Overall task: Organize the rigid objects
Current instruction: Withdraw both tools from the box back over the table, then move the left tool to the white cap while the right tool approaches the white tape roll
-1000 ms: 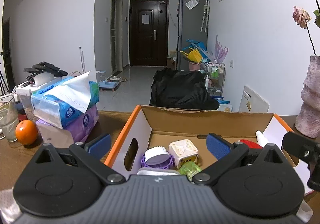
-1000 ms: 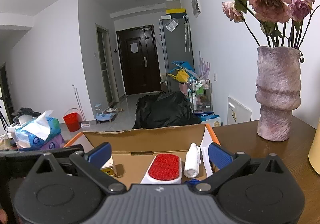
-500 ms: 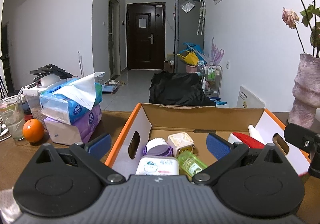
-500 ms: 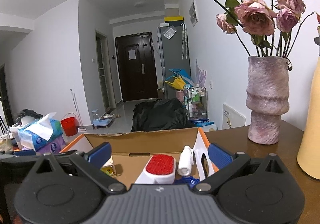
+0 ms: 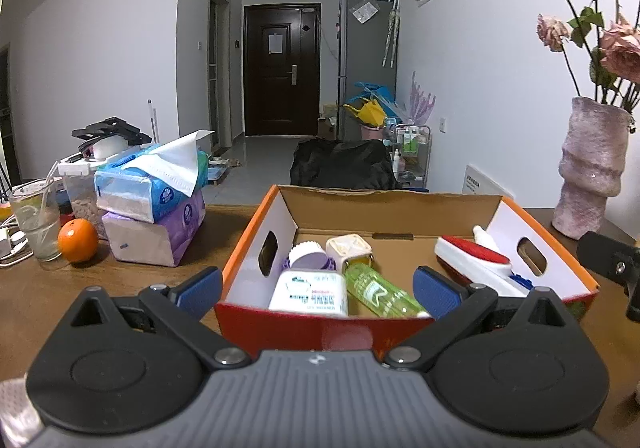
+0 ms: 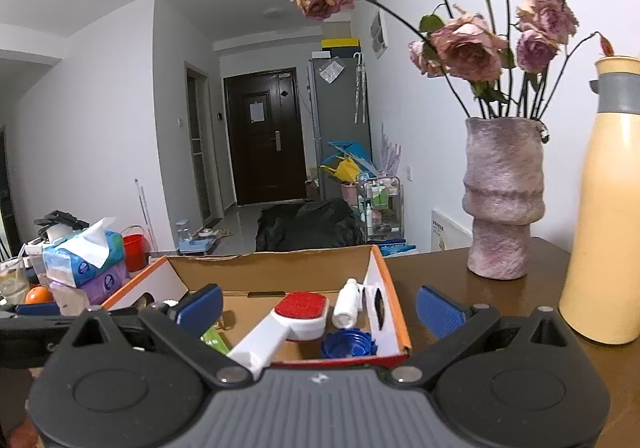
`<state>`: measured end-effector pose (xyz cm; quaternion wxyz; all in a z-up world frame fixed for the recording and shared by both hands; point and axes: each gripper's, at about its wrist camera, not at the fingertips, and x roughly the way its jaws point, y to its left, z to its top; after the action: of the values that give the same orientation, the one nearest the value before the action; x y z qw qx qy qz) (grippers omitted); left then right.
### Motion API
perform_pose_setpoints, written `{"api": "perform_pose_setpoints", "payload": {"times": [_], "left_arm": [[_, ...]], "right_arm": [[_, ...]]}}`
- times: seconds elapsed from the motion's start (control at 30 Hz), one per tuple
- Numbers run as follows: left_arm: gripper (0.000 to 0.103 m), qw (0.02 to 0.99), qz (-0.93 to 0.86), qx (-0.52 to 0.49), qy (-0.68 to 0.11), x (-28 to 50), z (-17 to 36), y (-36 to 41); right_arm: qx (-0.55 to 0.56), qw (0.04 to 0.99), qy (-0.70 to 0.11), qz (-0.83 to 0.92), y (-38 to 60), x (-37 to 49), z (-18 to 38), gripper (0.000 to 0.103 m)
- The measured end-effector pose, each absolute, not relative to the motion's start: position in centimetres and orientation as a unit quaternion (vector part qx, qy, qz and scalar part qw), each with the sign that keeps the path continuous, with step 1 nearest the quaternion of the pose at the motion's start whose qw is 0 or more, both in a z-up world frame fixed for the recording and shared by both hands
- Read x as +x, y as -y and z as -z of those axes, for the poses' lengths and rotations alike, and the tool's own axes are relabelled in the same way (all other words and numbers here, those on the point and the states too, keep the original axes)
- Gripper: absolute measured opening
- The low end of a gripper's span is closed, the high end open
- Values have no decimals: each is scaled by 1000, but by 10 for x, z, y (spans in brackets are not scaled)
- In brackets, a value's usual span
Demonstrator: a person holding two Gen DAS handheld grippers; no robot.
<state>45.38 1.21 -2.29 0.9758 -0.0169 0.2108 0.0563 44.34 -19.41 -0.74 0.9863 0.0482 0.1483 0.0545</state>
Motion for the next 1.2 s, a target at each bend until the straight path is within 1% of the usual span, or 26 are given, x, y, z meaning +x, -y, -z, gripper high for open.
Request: {"api": "perform_pose_setpoints", "payload": {"times": [0.8, 1.2], "left_arm": [[103, 967, -35, -4, -254, 378, 44, 2], [103, 952, -44, -2, -303, 395, 67, 0]], "right_arm": [[54, 981, -182, -33, 224, 366, 19, 103], [46, 978, -204, -4, 248, 343, 36, 103]]}}
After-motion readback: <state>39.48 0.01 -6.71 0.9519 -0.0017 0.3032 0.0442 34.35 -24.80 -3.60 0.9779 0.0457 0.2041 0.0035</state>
